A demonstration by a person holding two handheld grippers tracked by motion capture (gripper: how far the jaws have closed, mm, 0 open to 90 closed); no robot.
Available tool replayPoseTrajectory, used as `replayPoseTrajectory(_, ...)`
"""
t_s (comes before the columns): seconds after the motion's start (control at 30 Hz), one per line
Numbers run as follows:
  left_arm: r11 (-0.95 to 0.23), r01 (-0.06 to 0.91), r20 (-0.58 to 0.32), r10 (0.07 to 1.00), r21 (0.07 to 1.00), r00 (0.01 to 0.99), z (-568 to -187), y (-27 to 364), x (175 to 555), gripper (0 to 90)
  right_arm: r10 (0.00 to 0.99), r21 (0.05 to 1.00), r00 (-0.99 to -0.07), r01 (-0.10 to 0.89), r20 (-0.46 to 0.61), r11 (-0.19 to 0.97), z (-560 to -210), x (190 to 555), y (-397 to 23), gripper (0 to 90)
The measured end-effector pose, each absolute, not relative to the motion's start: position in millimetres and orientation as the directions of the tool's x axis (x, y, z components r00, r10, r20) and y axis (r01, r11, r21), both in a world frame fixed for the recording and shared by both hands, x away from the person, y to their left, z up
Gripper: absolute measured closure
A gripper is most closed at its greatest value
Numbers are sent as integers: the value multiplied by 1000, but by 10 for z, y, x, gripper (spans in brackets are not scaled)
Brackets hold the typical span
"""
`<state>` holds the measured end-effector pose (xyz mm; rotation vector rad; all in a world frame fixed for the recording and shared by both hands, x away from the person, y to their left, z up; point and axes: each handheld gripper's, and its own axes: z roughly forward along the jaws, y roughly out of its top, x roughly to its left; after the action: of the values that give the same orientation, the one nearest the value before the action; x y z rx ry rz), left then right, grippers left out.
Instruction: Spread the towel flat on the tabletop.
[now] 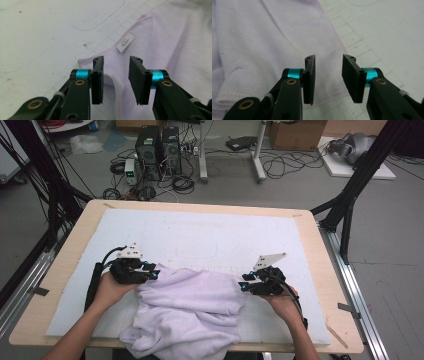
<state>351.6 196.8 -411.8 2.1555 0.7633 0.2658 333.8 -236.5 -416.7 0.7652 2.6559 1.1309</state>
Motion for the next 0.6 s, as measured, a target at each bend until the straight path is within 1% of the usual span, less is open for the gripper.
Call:
replayPoseTrajectory(0.07, -506, 452, -71, 606, 735, 792, -4221, 1922, 3594, 645, 509, 682, -857, 421, 81, 599, -4275, 3354, -2322, 593)
replayPoseTrajectory(0.13, -511, 461, -68, 614, 726, 787, -4252, 1913, 3615, 639, 507, 654, -859, 427, 77, 624, -4325, 3361, -2286, 591)
replayPoseTrajectory(0.2, -521, 480, -56, 635, 706, 771, -4308, 1906, 3653, 627, 506, 647, -859, 430, 79, 630, -4342, 3361, -2269, 588)
replayPoseTrajectory(0.23, -526, 484, -49, 640, 700, 767, -4323, 1904, 3662, 588, 505, 648, -861, 421, 66, 634, -4344, 3359, -2249, 594)
replayPoseTrajectory(0.3, -541, 481, -17, 652, 690, 758, -4351, 1872, 3659, 584, 507, 648, -860, 413, 47, 640, -4351, 3347, -2228, 620)
replayPoseTrajectory(0.33, -541, 481, -17, 652, 690, 758, -4351, 1872, 3659, 606, 507, 648, -860, 413, 47, 640, -4351, 3347, -2228, 620)
replayPoseTrajectory(0.37, -556, 472, 7, 652, 684, 758, -4346, 1862, 3652, 650, 510, 654, -859, 408, 38, 638, -4360, 3340, -2215, 670)
replayPoseTrajectory(0.43, -557, 469, 18, 657, 685, 754, -4344, 1857, 3645, 755, 501, 659, -864, 404, 47, 635, -4366, 3348, -2208, 774)
replayPoseTrajectory(0.47, -564, 466, 27, 656, 682, 755, -4338, 1864, 3651, 839, 492, 662, -869, 400, 55, 634, -4368, 3352, -2200, 841)
replayPoseTrajectory(0.5, -559, 475, 9, 654, 680, 756, -4340, 1868, 3661, 842, 479, 660, -876, 396, 63, 638, -4368, 3357, -2189, 863)
replayPoseTrajectory(0.53, -560, 476, 8, 653, 678, 757, -4336, 1872, 3667, 842, 479, 660, -876, 396, 63, 638, -4368, 3357, -2189, 863)
replayPoseTrajectory(0.6, -561, 471, 20, 657, 681, 754, -4317, 1871, 3665, 858, 460, 648, -887, 369, 32, 666, -4337, 3377, -2169, 877)
